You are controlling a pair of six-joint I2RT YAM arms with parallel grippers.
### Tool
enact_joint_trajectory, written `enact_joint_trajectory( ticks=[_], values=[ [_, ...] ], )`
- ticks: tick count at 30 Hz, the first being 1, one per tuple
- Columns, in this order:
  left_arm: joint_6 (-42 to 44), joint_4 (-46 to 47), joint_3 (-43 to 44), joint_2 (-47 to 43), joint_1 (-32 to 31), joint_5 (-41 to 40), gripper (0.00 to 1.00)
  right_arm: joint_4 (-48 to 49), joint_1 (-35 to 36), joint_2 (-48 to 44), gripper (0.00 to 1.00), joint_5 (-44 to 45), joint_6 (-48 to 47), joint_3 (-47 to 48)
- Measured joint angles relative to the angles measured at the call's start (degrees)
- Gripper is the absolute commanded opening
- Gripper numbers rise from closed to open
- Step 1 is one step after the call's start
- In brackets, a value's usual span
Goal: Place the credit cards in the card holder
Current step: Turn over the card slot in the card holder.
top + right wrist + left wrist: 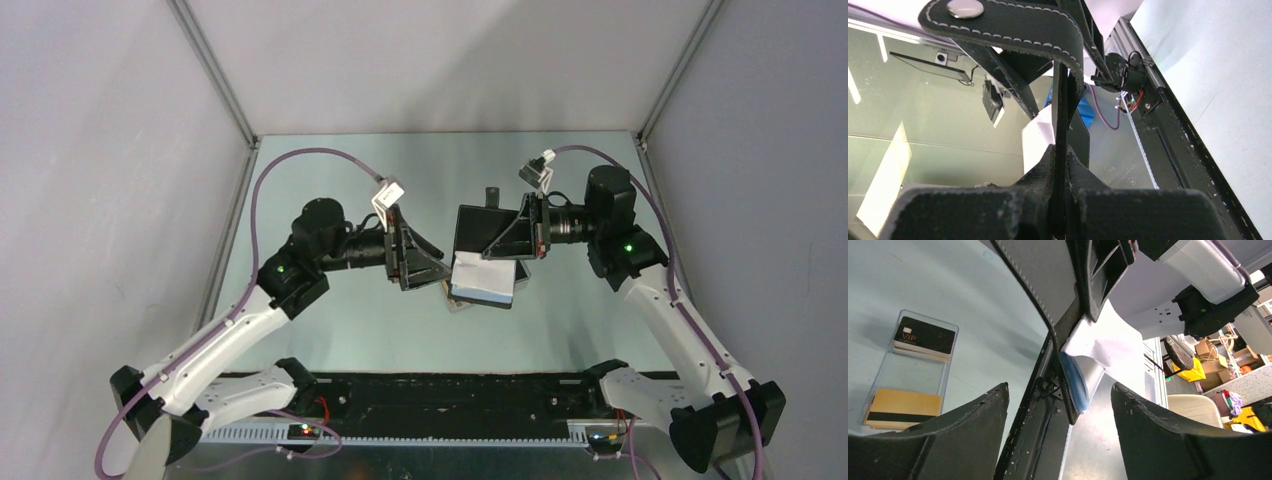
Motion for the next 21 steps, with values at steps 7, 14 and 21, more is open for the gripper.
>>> enact_joint_trajectory(
  ticks=[7,14,21],
  values=[
    [0.1,-0.5,-1.0,1.6,0.0,0.0,0.76,1.2,-0.5,0.0,0.04,0.0,2.0,0.0],
    [0.1,-0.4,-1.0,3.8,-0.3,0.2,0.75,1.2,-0.8,0.0,0.04,0.0,2.4,0.0],
    [0.5,-0.4,-1.0,4.9,-1.0,0.5,0.74,1.2,-1.1,0.0,0.04,0.0,2.4,0.0]
  ],
)
